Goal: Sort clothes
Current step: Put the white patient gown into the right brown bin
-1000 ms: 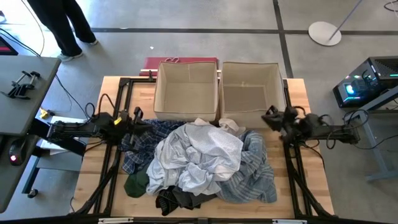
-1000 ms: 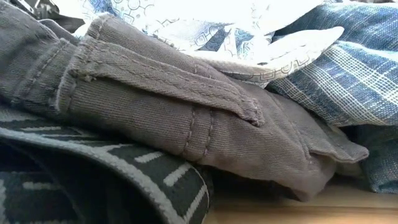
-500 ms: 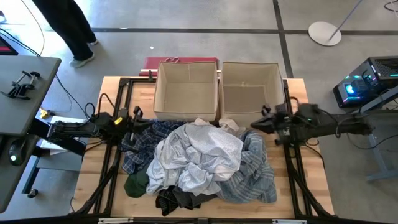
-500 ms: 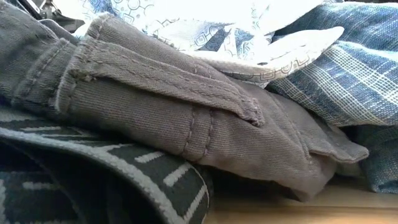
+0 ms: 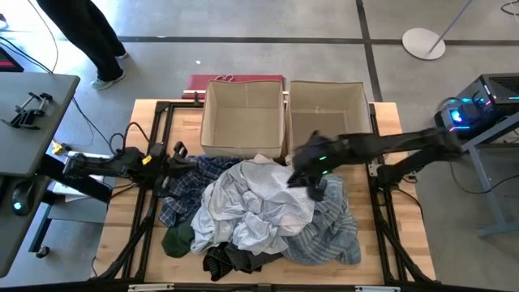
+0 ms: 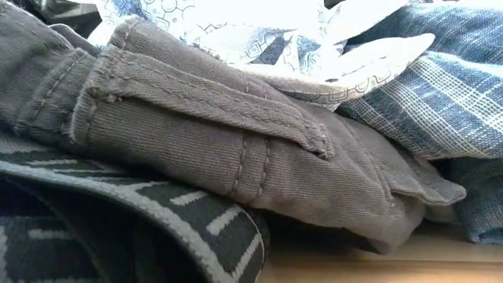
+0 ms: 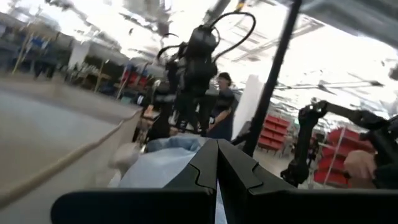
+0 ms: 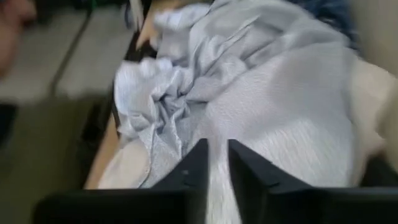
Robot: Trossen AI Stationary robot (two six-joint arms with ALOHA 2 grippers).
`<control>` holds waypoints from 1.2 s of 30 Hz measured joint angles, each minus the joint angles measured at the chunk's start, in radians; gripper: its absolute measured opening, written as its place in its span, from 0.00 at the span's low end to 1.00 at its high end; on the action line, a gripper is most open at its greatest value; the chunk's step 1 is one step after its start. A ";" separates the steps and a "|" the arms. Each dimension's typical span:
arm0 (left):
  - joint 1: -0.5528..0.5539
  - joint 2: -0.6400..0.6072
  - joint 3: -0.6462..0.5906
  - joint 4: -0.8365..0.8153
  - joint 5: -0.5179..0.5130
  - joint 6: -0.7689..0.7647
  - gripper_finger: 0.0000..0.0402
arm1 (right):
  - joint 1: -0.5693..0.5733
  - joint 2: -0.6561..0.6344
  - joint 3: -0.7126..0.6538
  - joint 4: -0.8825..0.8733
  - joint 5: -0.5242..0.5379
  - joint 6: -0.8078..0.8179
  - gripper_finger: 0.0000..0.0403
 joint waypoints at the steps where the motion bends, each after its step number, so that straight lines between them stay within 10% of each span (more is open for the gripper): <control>1: -0.009 0.000 0.000 0.008 0.003 0.022 0.00 | 0.008 0.050 0.032 -0.001 0.009 -0.041 0.23; 8: -0.069 0.000 0.000 0.056 0.045 0.015 0.00 | 0.053 0.364 0.237 0.025 0.295 -0.070 0.60; 12: -0.098 0.000 0.000 0.057 0.045 -0.039 0.00 | 0.056 0.510 0.275 -0.016 0.288 -0.032 0.67; 16: -0.128 0.000 0.000 0.047 0.045 -0.031 0.00 | 0.056 0.626 0.270 -0.021 0.239 -0.032 0.57; 23: -0.144 0.000 0.000 0.047 0.033 0.004 0.00 | 0.084 0.716 0.282 0.097 0.262 -0.004 0.07; 36: -0.143 0.000 0.000 0.047 0.030 0.005 0.00 | 0.249 0.198 0.366 0.116 0.752 -0.080 0.02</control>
